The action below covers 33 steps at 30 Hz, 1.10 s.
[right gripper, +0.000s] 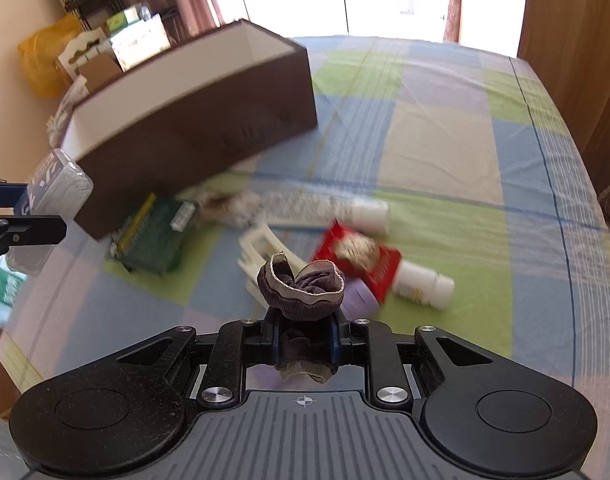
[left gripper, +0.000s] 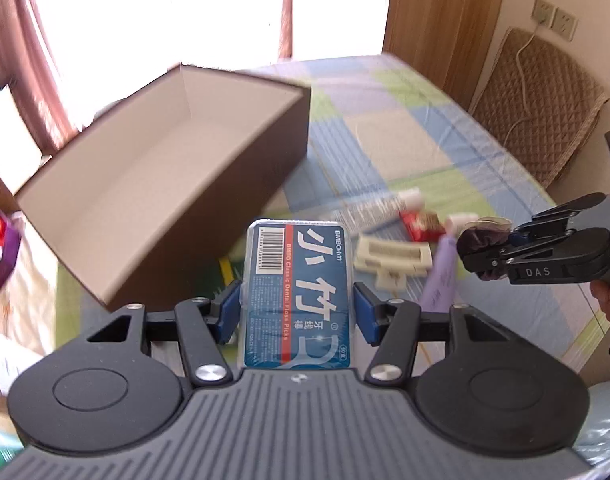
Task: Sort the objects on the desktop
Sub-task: 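Carry the toothpick box and sock into the brown box with both tools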
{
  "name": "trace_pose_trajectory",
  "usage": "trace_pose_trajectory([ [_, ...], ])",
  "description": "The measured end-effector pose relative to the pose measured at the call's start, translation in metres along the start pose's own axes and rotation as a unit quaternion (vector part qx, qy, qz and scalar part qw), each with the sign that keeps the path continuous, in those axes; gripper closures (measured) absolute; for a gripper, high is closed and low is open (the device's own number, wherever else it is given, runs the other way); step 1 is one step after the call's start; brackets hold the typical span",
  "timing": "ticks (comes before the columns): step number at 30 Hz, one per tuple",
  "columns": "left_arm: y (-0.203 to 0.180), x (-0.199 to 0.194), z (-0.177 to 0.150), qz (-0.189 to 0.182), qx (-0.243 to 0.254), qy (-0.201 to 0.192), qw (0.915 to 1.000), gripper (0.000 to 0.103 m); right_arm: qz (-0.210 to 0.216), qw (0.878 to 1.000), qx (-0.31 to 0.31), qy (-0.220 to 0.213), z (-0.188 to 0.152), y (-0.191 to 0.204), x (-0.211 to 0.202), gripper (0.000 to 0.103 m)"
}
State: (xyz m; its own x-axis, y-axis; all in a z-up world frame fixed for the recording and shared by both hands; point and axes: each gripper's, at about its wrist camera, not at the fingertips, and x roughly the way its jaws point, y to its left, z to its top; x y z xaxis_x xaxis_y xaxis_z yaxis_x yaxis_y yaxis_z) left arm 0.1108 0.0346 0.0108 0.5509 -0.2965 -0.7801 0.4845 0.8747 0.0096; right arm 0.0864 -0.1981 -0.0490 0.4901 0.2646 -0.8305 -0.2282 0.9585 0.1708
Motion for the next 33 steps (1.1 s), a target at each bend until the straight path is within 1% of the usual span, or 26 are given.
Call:
trace_pose_trajectory([
  [5,0.032,-0.013,0.023,-0.001,0.022,-0.028,0.9994,0.050,0.032,0.999,-0.008,-0.040,0.044,0.020,-0.008,0.078],
  [9,0.059,-0.008,0.039,0.011,0.044,-0.030,0.9985,0.050,0.066,0.995,-0.039,-0.065,0.087,0.041,-0.009,0.078],
  [14,0.092,0.013,0.059,0.037,0.077,-0.024,0.9961,0.050,0.105,0.985,-0.097,-0.092,0.145,0.078,-0.001,0.078],
  [17,0.112,0.034,0.071,0.050,0.092,-0.015,0.9944,0.050,0.109,0.982,-0.126,-0.092,0.173,0.103,0.019,0.078],
  [20,0.130,0.058,0.081,0.062,0.104,-0.007,0.9926,0.050,0.103,0.981,-0.148,-0.073,0.196,0.121,0.053,0.078],
  [22,0.142,0.075,0.085,0.063,0.108,0.001,0.9922,0.050,0.097,0.982,-0.157,-0.050,0.205,0.129,0.084,0.078],
  [27,0.158,0.120,0.088,0.042,0.113,0.038,0.9920,0.050,0.084,0.982,-0.166,0.028,0.222,0.133,0.167,0.078],
  [31,0.162,0.151,0.085,0.021,0.129,0.072,0.9889,0.050,0.066,0.978,-0.181,0.081,0.236,0.132,0.216,0.078],
  [33,0.164,0.165,0.083,0.011,0.130,0.087,0.9877,0.050,0.063,0.976,-0.183,0.097,0.241,0.132,0.232,0.078],
])
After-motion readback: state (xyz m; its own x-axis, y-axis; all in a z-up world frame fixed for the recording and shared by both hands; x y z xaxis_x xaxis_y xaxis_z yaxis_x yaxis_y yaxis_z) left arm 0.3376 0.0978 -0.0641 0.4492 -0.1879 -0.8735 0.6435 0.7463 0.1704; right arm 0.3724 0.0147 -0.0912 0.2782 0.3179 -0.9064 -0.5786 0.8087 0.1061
